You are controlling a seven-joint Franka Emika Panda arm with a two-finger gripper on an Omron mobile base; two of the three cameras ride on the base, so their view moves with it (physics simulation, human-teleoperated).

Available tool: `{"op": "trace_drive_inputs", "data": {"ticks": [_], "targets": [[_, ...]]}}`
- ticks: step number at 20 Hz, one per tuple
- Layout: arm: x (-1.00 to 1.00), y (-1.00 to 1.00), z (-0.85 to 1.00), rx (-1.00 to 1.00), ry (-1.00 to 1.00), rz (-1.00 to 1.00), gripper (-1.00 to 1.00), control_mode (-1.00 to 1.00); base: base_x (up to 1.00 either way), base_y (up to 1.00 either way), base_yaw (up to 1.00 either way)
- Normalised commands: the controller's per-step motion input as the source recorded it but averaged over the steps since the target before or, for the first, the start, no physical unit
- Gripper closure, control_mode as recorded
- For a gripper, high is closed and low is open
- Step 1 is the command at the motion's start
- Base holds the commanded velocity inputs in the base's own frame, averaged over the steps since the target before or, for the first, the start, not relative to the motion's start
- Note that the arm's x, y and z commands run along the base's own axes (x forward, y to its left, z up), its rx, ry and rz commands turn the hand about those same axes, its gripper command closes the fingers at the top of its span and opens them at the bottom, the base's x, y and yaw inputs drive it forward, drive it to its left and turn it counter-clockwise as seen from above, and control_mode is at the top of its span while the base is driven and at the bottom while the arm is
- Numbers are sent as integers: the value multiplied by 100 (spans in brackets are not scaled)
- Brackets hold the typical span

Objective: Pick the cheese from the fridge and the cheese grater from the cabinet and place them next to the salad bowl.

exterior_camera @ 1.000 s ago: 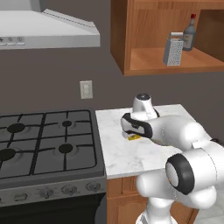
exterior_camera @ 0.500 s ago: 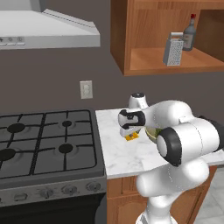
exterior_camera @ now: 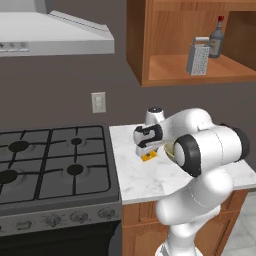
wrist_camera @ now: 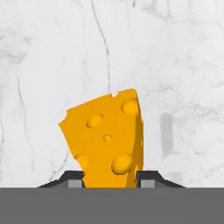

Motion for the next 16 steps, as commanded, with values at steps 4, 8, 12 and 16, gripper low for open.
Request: {"op": "trace_drive_inputs", "data": {"ticks": [4,8,12,16], "targets": [[6,-12,-7,0,-1,0,100,-100,0,0,0],[-5,-18,0,0,-1,0,-100,-100,0,0,0],[-12,-20,1,0,0,0,-100,-100,0,0,0],[-11,-19,13,0,0,0,-100,-100,0,0,0]]}}
